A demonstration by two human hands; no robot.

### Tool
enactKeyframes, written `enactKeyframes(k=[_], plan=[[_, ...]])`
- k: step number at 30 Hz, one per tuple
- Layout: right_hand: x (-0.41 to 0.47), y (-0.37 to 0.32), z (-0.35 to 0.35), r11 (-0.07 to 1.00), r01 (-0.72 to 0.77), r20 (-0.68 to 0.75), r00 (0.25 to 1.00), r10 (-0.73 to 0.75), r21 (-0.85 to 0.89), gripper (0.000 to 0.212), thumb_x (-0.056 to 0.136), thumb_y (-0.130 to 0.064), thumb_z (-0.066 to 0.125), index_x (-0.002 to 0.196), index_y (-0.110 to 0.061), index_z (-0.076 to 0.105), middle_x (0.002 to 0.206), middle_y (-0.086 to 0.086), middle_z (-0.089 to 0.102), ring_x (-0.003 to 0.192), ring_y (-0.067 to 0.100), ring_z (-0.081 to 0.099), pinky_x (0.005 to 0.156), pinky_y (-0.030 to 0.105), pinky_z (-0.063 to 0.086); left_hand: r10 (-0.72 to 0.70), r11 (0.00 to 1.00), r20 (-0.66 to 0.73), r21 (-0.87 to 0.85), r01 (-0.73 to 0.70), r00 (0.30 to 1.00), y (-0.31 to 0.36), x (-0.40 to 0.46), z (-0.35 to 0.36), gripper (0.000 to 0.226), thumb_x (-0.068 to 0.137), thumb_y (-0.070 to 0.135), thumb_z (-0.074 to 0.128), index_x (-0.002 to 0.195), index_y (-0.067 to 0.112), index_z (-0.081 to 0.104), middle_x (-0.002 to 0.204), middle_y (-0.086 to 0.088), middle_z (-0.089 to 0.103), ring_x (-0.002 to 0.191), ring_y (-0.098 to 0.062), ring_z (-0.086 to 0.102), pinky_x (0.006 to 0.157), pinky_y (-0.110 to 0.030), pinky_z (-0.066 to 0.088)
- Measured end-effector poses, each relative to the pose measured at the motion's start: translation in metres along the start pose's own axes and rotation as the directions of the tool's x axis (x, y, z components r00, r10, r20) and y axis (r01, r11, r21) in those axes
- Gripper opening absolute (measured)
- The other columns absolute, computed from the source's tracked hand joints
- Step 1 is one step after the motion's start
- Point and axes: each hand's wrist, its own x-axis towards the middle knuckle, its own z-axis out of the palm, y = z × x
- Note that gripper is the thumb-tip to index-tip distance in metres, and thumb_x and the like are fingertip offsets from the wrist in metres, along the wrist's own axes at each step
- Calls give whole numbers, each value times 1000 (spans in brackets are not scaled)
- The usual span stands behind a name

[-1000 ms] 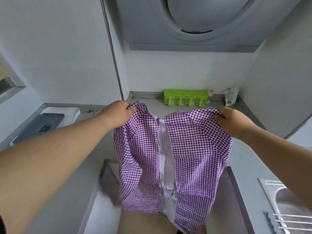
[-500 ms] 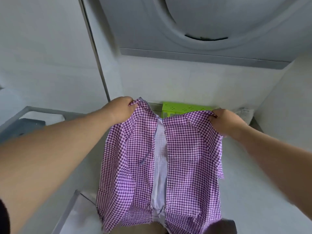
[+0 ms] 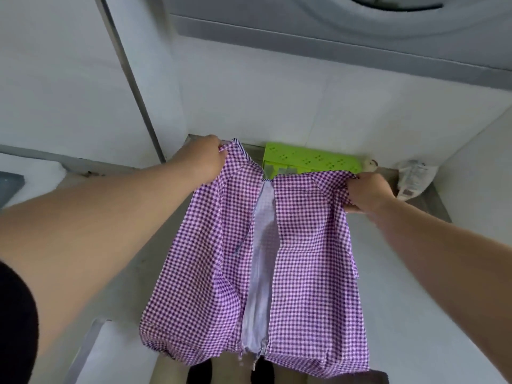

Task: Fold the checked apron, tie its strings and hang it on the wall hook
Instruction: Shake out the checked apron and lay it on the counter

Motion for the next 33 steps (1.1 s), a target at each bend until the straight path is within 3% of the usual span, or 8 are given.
enactKeyframes(k=[3,6,9,13,16,20,28,33], plan=[[31,-2,18,869,-153,20,987,162,470,24,106,-27,53,112,-8,66,105,7,71,106,31,73,82,40,63,9,999,-20,40,-8,1000,0,2,25,28,107,37,50,110,14,65,102,-8,72,88,-23,67,82,-41,57],[70,5,45,880,-159,-20,982,188,448,23,97,-17,48,88,-10,68,91,16,76,77,34,77,75,51,65,183,971,8,154,-181,983,-5,-9,54,30,98,40,60,122,23,64,121,-3,67,113,-27,63,98,-43,51],[97,13,66,943,-104,-35,992,121,316,26,86,-24,47,82,-11,69,81,13,75,72,32,75,75,49,65,447,814,302,253,-523,842,-8,-34,84,23,92,48,62,104,30,70,111,4,68,108,-23,63,90,-38,50],[91,5,81,998,-2,-11,1000,2,67,24,94,-24,50,97,-7,67,97,18,72,83,33,67,71,32,51,324,623,702,347,-701,634,-21,-71,121,51,94,67,51,126,30,65,128,5,65,119,-21,58,106,-43,45],[70,4,107,983,117,92,990,-105,-140,54,93,-29,63,142,-11,48,136,21,60,122,39,59,99,43,52,157,607,772,416,-677,615,-40,-83,142,78,93,75,46,150,22,51,159,-5,48,143,-28,46,121,-47,33],[8,19,165,815,385,83,917,-390,-433,98,86,-19,62,165,-18,4,171,14,12,158,31,8,126,48,8,57,621,789,452,-641,612,-45,-89,153,96,93,78,44,163,13,31,175,-13,15,160,-30,20,132,-48,8],[-14,43,198,726,392,221,920,-325,-565,70,95,-27,51,160,-26,27,172,11,3,157,34,6,126,53,9,72,603,774,469,-645,630,-47,-99,162,87,93,81,38,156,22,46,174,-21,6,159,-34,21,131,-49,8],[-57,37,181,512,831,465,549,-695,-216,47,102,-35,55,148,-34,44,157,-5,38,132,19,52,110,42,47,61,564,769,499,-658,636,-46,-102,166,72,100,76,28,142,28,62,174,-21,4,147,-39,40,123,-53,31]])
